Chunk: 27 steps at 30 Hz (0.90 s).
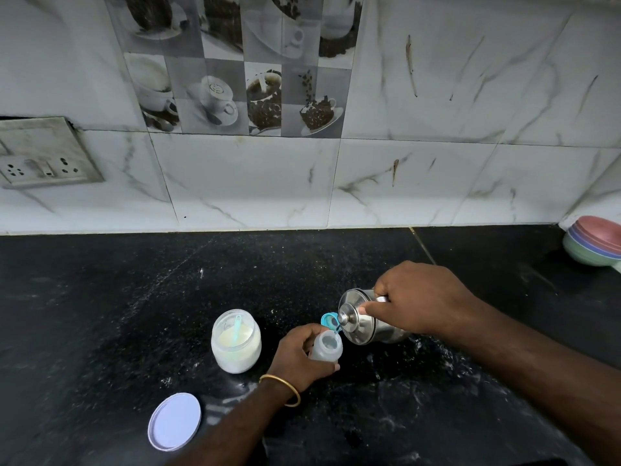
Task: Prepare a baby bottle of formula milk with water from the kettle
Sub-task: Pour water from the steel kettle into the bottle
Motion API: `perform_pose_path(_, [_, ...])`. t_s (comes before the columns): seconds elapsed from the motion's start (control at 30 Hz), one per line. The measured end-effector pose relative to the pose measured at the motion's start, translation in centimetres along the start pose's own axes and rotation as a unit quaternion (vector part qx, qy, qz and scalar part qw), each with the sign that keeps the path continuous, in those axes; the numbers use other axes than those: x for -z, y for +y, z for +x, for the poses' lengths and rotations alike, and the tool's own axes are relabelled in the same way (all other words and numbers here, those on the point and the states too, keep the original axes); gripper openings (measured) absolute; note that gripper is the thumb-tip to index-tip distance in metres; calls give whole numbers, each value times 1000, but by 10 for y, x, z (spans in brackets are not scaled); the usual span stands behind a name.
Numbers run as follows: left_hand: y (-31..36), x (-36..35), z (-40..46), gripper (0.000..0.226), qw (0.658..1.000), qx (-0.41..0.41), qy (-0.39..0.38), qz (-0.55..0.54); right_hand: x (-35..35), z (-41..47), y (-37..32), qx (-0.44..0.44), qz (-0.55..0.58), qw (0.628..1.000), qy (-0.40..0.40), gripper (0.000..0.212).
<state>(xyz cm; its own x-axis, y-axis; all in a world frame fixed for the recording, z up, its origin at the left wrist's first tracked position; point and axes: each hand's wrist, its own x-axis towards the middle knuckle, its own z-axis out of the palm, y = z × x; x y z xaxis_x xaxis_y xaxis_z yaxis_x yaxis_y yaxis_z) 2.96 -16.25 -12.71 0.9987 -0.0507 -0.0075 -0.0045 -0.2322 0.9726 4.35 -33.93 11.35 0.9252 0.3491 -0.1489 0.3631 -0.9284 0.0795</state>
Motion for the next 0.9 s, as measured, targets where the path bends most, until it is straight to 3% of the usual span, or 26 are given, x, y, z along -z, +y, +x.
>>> perform_pose_path(0.3, [3, -2, -2, 58, 1000, 4, 0, -3, -15, 4, 3, -3, 3, 1000, 7, 46])
perform_pose_path(0.67, [7, -1, -5, 52, 1000, 10, -4, -17, -28, 2, 5, -25, 19, 999, -12, 43])
perform_pose_path(0.9, [4, 0, -5, 57, 1000, 19, 1, -17, -56, 0, 27, -48, 173, 983, -28, 57])
